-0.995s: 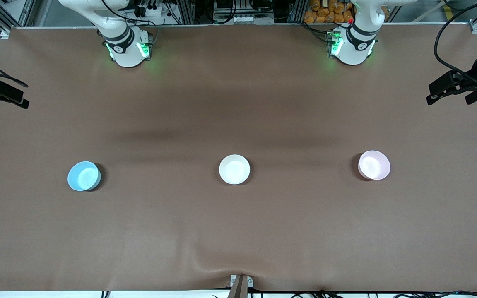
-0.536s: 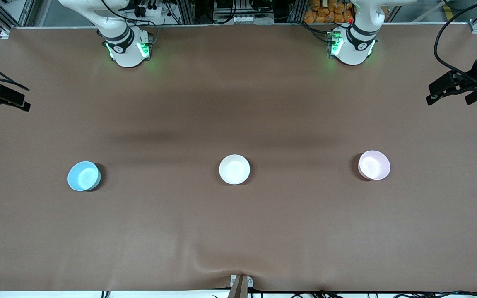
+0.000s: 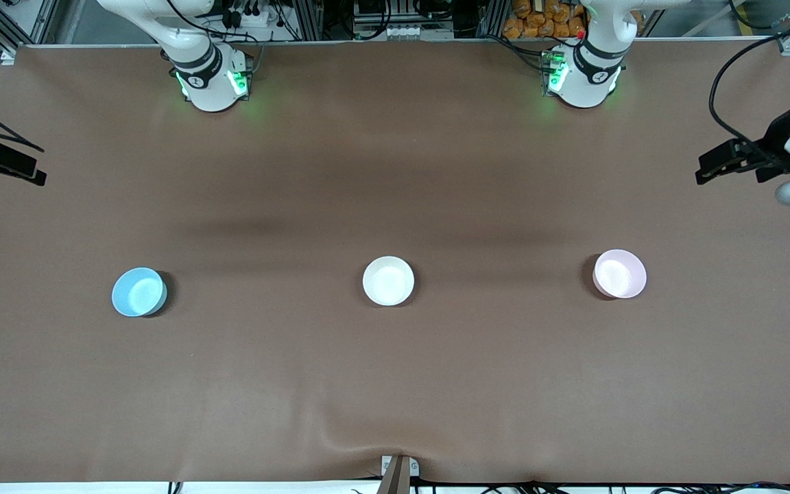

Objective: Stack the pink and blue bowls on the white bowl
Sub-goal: 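Move the left gripper out toward the pink bowl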

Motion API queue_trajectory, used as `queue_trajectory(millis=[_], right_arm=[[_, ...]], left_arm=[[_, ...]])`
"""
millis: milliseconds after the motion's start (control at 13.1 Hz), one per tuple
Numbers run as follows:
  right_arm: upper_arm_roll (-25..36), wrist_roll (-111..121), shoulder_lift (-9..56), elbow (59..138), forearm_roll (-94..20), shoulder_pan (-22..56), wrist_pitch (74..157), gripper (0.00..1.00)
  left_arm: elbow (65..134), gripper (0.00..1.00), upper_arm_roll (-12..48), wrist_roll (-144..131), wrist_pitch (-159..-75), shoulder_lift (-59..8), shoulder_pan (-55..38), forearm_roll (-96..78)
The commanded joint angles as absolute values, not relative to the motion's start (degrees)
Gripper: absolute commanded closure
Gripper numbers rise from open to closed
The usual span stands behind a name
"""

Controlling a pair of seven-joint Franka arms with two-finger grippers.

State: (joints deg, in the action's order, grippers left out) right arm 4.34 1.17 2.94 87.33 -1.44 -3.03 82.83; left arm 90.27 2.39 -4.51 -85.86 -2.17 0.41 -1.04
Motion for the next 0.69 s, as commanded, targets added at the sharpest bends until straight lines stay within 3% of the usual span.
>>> queue_trajectory(millis=[0,306,613], right_arm=[[3.9,1.5,5.9,87.0,-2.2,-4.6,86.4,0.00],[3.9,1.6,6.9,86.7,-2.3,-5.4,88.1,0.00],[3.9,1.6,10.2,86.9,-2.4,-5.7,89.7,0.00]], left_arm=[[92.0,0.00,2.4,-3.5,-88.7,-4.7,1.0,-0.9],[98.2,0.00,2.4,-3.3,-96.6,-7.0,0.9,2.6],[109.2,0.00,2.4,-3.3,-110.3,-7.3,1.1,4.1]])
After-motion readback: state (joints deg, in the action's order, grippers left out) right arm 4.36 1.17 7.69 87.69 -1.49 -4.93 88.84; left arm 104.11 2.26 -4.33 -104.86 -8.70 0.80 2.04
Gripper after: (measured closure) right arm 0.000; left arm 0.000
